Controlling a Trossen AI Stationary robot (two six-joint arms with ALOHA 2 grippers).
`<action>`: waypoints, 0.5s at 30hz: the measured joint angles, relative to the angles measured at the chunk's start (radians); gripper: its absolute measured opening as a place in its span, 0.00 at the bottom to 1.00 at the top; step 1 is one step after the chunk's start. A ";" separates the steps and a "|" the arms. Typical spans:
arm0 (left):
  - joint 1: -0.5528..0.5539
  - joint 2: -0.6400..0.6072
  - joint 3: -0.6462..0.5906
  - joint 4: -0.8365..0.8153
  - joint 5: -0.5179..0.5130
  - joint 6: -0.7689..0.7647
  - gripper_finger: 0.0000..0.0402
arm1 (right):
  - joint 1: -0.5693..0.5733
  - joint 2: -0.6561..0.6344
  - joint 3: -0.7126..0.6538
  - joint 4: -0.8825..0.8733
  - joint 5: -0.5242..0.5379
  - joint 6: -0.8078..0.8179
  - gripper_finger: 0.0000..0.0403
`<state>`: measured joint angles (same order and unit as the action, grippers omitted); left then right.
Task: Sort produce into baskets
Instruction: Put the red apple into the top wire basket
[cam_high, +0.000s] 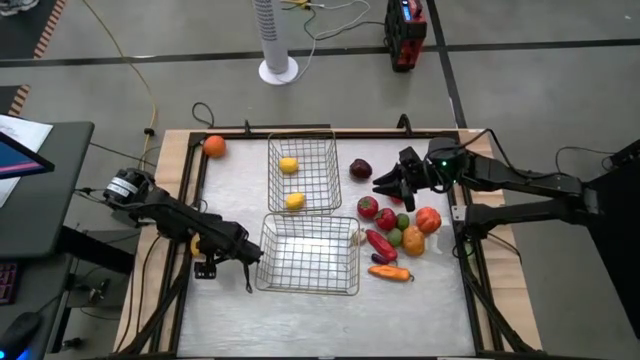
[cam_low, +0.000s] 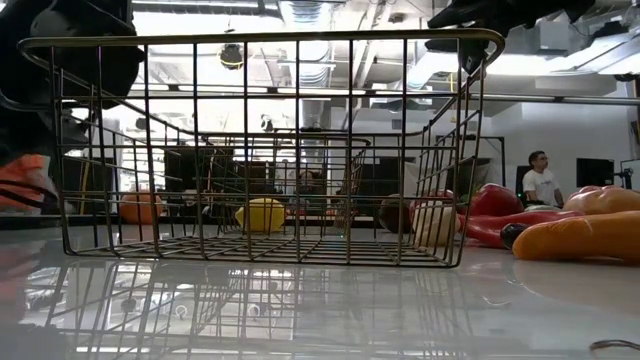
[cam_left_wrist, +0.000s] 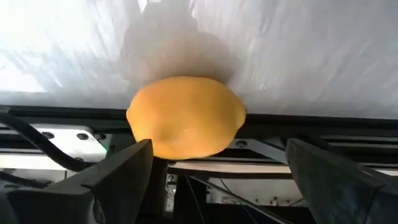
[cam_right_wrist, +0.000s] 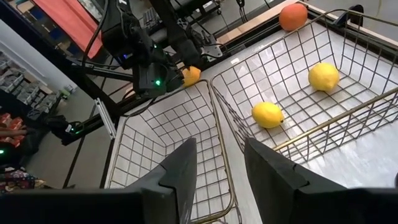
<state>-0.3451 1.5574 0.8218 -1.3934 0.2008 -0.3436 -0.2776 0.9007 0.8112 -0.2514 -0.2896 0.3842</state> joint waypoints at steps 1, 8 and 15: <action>0.002 0.000 0.004 -0.010 0.004 -0.001 0.88 | -0.001 -0.004 0.003 -0.007 0.000 0.000 0.40; 0.005 -0.045 0.086 -0.046 -0.014 0.023 0.88 | -0.036 -0.012 0.107 -0.188 -0.002 -0.027 0.40; 0.005 -0.127 0.121 -0.002 -0.029 0.007 0.88 | -0.117 -0.033 0.135 -0.287 -0.030 -0.078 0.40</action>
<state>-0.3401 1.4301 0.9424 -1.3954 0.1722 -0.3364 -0.3951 0.8681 0.9466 -0.5388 -0.3197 0.3065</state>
